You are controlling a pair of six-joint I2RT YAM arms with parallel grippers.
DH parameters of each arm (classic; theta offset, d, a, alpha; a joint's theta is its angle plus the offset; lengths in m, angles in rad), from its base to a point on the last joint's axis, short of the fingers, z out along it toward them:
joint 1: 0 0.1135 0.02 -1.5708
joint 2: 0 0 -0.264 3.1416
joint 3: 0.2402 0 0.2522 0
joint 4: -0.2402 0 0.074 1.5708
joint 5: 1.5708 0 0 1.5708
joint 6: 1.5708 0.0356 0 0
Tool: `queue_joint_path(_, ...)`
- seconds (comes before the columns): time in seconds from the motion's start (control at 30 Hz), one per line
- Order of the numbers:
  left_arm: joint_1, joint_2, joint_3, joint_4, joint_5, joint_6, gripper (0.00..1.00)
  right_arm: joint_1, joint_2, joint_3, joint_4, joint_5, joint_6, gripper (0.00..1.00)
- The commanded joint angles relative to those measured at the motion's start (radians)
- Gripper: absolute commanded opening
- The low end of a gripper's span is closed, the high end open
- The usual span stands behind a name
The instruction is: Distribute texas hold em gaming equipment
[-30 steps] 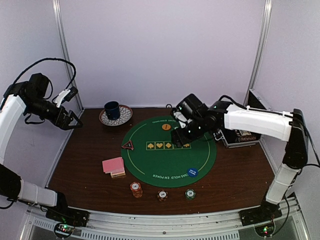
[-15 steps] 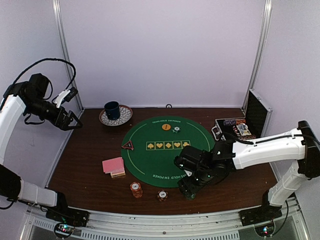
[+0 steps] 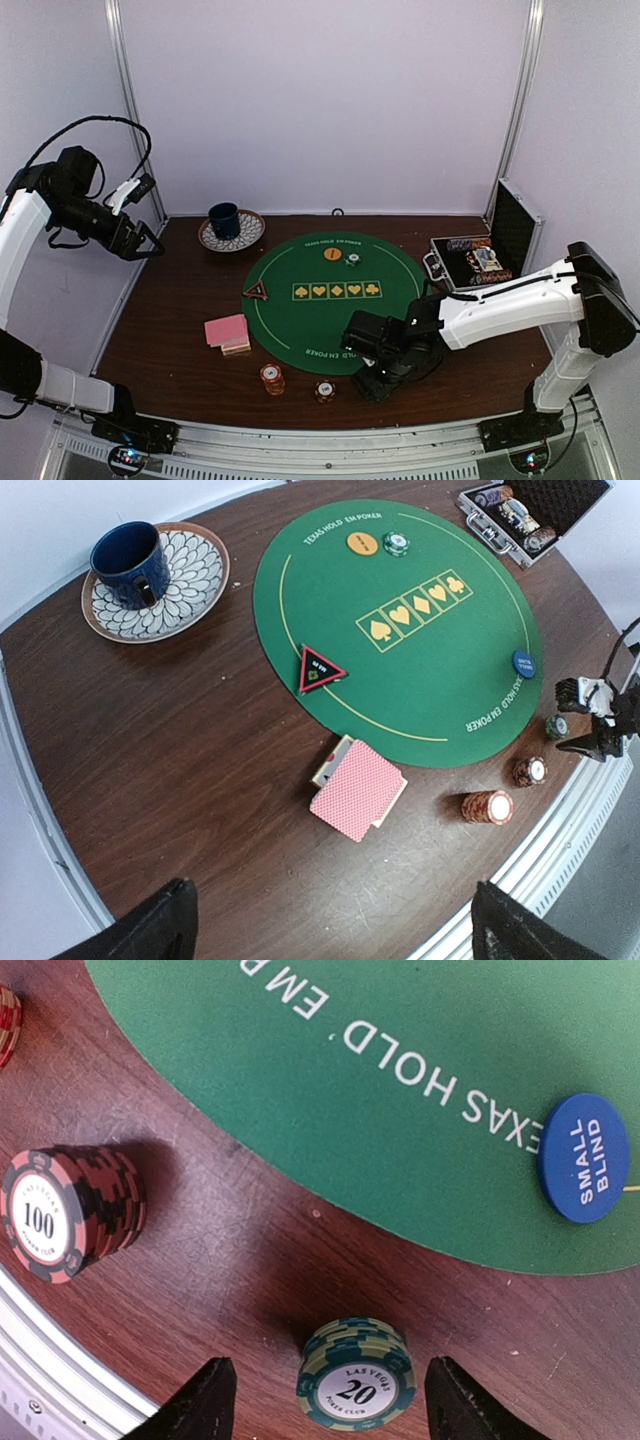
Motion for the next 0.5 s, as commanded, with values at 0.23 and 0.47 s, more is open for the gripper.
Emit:
queue_joint_path(0.23, 0.008, -0.007, 0.032, 0.0, 0.007, -0.002, 0.98, 0.004, 0.008, -0.034, 0.012, 0.042, -0.004, 0.64)
queue_joint_path(0.47, 0.008, -0.007, 0.035, 0.001, 0.007, -0.003, 0.98, 0.003, 0.007, -0.045, 0.023, 0.033, -0.001, 0.56)
